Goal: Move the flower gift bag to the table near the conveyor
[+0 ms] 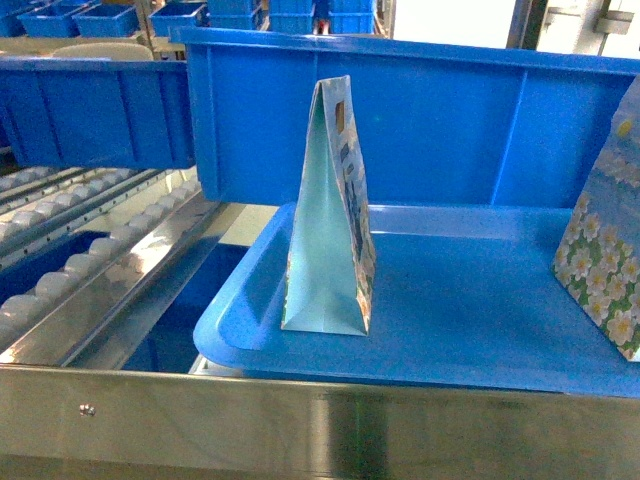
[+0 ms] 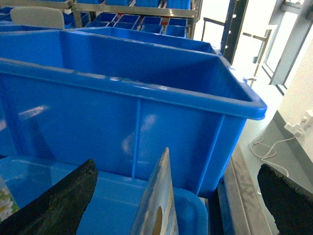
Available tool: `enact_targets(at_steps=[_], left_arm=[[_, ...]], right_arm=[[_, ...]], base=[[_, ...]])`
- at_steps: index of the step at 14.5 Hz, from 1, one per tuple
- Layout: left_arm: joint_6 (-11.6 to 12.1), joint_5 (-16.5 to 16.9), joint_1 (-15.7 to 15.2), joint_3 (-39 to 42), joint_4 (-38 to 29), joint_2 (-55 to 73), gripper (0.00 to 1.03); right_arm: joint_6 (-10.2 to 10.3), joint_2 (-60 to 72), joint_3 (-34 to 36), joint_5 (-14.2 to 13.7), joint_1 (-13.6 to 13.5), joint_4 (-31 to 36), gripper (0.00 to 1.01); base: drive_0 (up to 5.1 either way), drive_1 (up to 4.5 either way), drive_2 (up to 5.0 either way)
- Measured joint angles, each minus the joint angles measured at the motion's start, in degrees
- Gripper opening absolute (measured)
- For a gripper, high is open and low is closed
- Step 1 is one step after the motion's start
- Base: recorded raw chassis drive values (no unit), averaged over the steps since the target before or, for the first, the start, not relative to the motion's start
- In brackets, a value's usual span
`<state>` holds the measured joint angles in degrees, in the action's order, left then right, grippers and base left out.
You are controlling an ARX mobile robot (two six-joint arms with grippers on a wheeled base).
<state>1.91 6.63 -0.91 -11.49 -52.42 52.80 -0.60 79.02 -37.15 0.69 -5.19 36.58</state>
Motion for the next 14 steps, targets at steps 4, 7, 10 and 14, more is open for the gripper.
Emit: enact_targets(at_steps=[4, 7, 10, 14], left_arm=[[0.02, 0.00, 0.00, 0.00, 0.00, 0.00, 0.98], [0.02, -0.02, 0.00, 0.00, 0.00, 0.00, 0.98], [0.02, 0.00, 0.00, 0.00, 0.00, 0.00, 0.98], [0.02, -0.02, 0.00, 0.00, 0.00, 0.00, 0.98]], right_arm=[[0.70, 1.77, 1.20, 2.58, 0.02, -1.33, 0.98], [1.25, 3.45, 2.19, 3.87, 1.33, -0.50, 0.98], [1.92, 3.43, 3.32, 4.42, 1.88, 1.22, 0.78], [2.08, 3.43, 3.96, 4.94, 1.79, 2.03, 0.65]], base=[[0.0, 0.00, 0.0], [0.0, 0.00, 0.0], [0.0, 0.00, 0.0], [0.0, 0.00, 0.0]])
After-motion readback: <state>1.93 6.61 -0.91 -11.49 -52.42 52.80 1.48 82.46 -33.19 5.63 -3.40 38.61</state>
